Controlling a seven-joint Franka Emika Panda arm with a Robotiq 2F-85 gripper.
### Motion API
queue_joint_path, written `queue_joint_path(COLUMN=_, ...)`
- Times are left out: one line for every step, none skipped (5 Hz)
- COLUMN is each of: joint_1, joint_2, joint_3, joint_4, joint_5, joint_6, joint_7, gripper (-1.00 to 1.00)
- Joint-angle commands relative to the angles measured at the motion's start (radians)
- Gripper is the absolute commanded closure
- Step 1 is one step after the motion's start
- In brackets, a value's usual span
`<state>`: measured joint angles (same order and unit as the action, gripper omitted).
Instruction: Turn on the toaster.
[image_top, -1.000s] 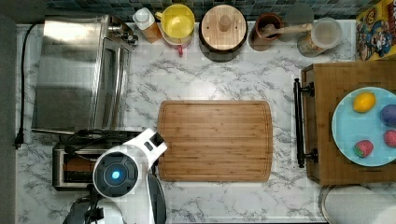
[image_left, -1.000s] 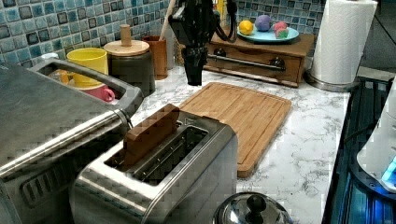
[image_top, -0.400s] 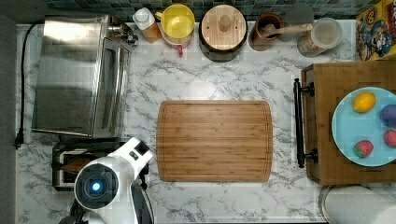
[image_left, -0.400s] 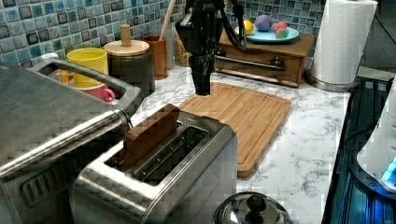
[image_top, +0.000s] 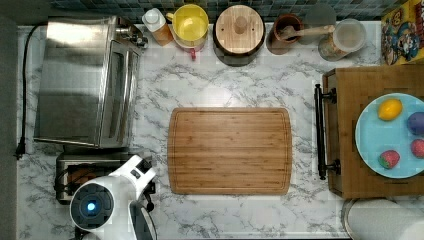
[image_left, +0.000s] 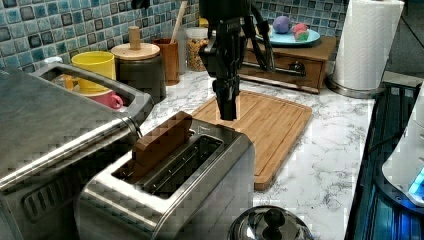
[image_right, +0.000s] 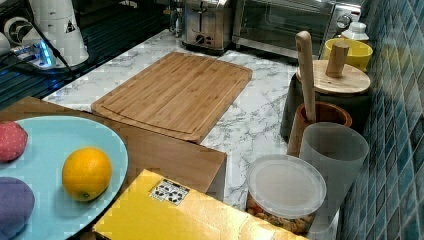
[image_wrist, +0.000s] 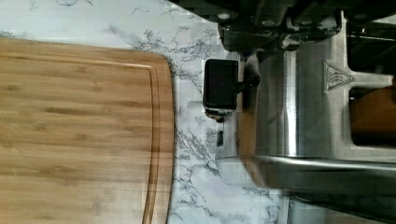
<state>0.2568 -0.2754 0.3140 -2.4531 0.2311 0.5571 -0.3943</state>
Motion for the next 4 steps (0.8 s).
queue_joint_path(joint_1=-0.055, joint_2=0.015, joint_3=-0.021, joint_4=-0.016, joint_5=0.012, joint_6=0.057, joint_7=0.115, gripper=1.00)
queue_joint_path(joint_1=-0.073, joint_2=0.039, joint_3=-0.025, joint_4=-0.002, joint_5=0.002, joint_6=0.043, joint_7=0.113, gripper=1.00)
queue_joint_path(joint_1=-0.060, joint_2=0.077, joint_3=-0.033, joint_4=0.015, joint_5=0.050, joint_6=0.032, joint_7=0.046, gripper=1.00)
queue_joint_path(joint_1=-0.030, joint_2=0.088, joint_3=-0.040, joint_4=0.022, joint_5=0.118, joint_6=0.035, joint_7=-0.042, gripper=1.00)
